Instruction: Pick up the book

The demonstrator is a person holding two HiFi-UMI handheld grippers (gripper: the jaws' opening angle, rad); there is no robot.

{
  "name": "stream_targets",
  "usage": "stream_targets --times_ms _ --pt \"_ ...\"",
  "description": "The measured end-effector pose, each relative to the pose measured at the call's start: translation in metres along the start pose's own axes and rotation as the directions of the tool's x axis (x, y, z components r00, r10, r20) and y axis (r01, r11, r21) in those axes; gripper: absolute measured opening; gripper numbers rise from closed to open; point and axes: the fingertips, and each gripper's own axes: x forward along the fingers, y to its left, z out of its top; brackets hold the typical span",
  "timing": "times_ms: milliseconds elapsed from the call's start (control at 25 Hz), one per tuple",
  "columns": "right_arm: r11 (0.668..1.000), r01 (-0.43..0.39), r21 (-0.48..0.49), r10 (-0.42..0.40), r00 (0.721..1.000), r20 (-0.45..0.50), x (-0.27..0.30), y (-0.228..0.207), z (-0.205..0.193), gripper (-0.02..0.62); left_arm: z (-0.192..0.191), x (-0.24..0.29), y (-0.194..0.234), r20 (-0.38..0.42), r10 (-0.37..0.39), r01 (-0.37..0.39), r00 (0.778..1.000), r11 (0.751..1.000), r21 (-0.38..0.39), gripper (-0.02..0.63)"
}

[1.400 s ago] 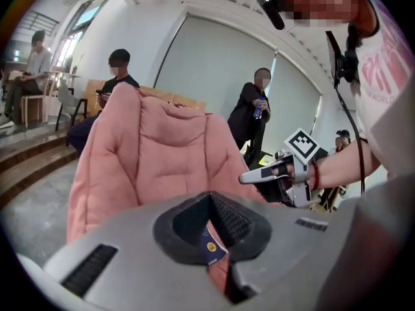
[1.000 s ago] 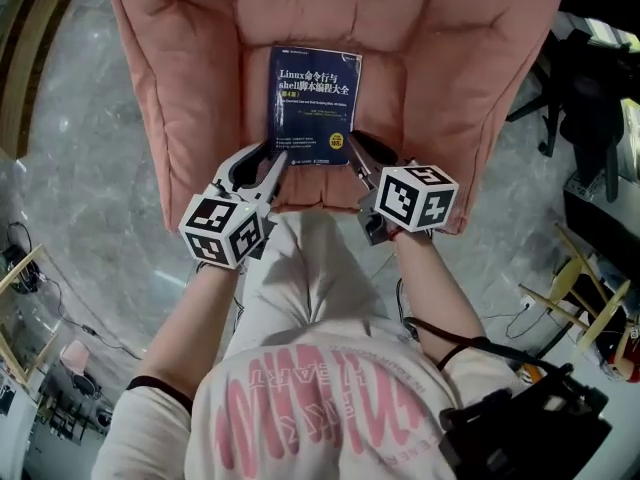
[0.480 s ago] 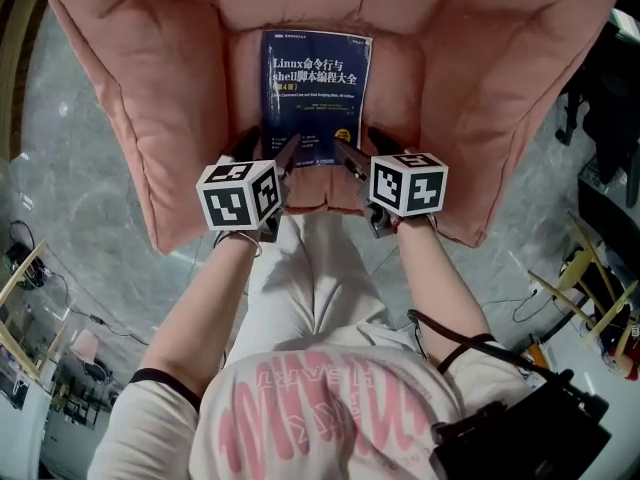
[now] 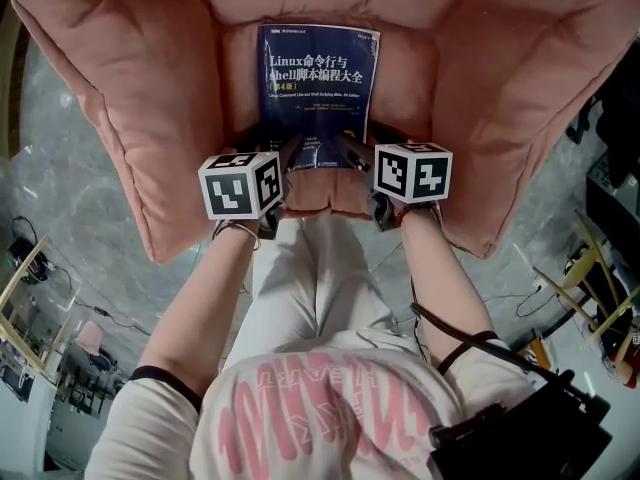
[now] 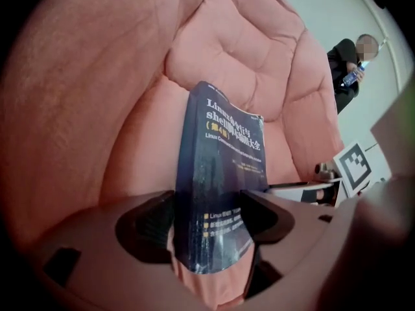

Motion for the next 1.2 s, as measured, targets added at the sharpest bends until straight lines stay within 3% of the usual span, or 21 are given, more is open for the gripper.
stream_targets --times_ms 240,520,680,840,1200 --pt "1.0 0.017 -0.007 -0.018 0.999 -0.043 0.013 -0.013 -0.001 0.383 0.001 0.011 0.006 -0.043 -0.002 0.0 0.999 1.0 -0.032 0.335" --pt "1.0 -0.024 -0.013 0.022 0.996 -0.084 0.018 -0.007 -0.003 0.39 0.008 0.011 -0.002 -0.051 -0.088 0.083 0.995 0.992 -0.1 0.337" --pt "1.0 -0.028 -0.004 0.027 0.99 -0.14 0.023 -0.007 -0.003 0.387 0.007 0.012 -0.006 -0.044 -0.066 0.063 0.997 0.997 -0.051 0.327" --pt "1.0 -0.02 -0.02 0.018 0.995 -0.103 0.017 -0.005 -0.001 0.35 0.006 0.007 -0.008 -0.011 -0.026 0.026 1.0 1.0 -0.011 0.28" --pt "0.993 0.113 -0.026 -0.112 0.993 0.032 -0.017 0.009 0.006 0.134 0.017 -0.026 -0.02 0.107 -0.024 0.02 0.994 0.999 0.037 0.214"
